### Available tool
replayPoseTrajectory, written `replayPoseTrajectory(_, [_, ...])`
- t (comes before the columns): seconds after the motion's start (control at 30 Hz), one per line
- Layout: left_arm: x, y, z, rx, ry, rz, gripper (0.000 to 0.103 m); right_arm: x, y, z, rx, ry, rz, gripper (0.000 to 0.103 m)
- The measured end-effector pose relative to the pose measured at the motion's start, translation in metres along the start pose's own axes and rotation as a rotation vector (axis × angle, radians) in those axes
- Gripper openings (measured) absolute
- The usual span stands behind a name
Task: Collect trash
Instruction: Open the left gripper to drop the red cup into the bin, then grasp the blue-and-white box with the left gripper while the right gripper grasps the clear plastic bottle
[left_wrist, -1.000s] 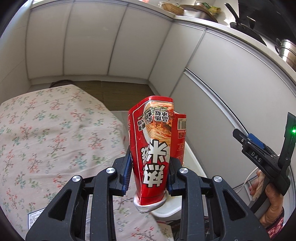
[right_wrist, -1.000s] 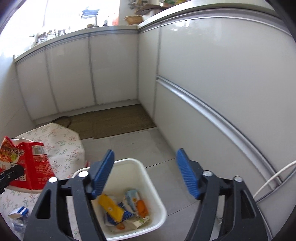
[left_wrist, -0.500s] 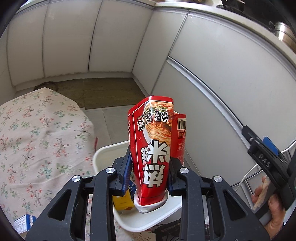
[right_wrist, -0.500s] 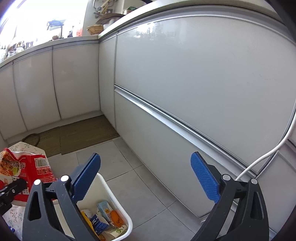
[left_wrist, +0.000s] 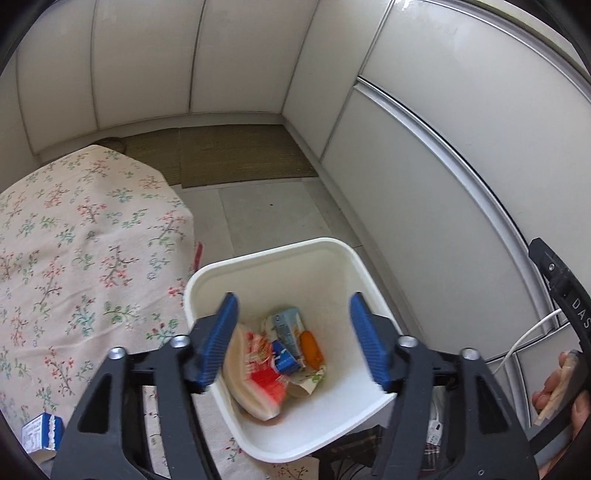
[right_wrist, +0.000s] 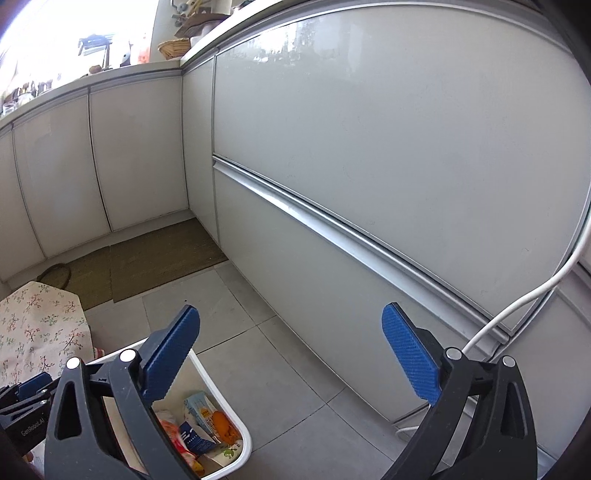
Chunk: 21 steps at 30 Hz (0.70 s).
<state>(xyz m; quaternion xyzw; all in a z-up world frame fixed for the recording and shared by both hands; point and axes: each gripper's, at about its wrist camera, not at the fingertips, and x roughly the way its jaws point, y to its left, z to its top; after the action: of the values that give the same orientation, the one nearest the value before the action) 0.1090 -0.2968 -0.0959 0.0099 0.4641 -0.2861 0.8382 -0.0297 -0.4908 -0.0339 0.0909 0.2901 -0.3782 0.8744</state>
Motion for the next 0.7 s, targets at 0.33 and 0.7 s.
replayPoseTrajectory(0.33, [-0.039,0.021,-0.013,0.119,-0.012,0.154,0.09,-0.006,0.043,-0.014,-0.111,0.063,0.138,0.096])
replayPoseTrajectory(0.7, [-0.063,0.102,-0.039,0.203,0.189,0.347,0.095,-0.026,0.118,-0.04,-0.321,0.122,0.3,0.096])
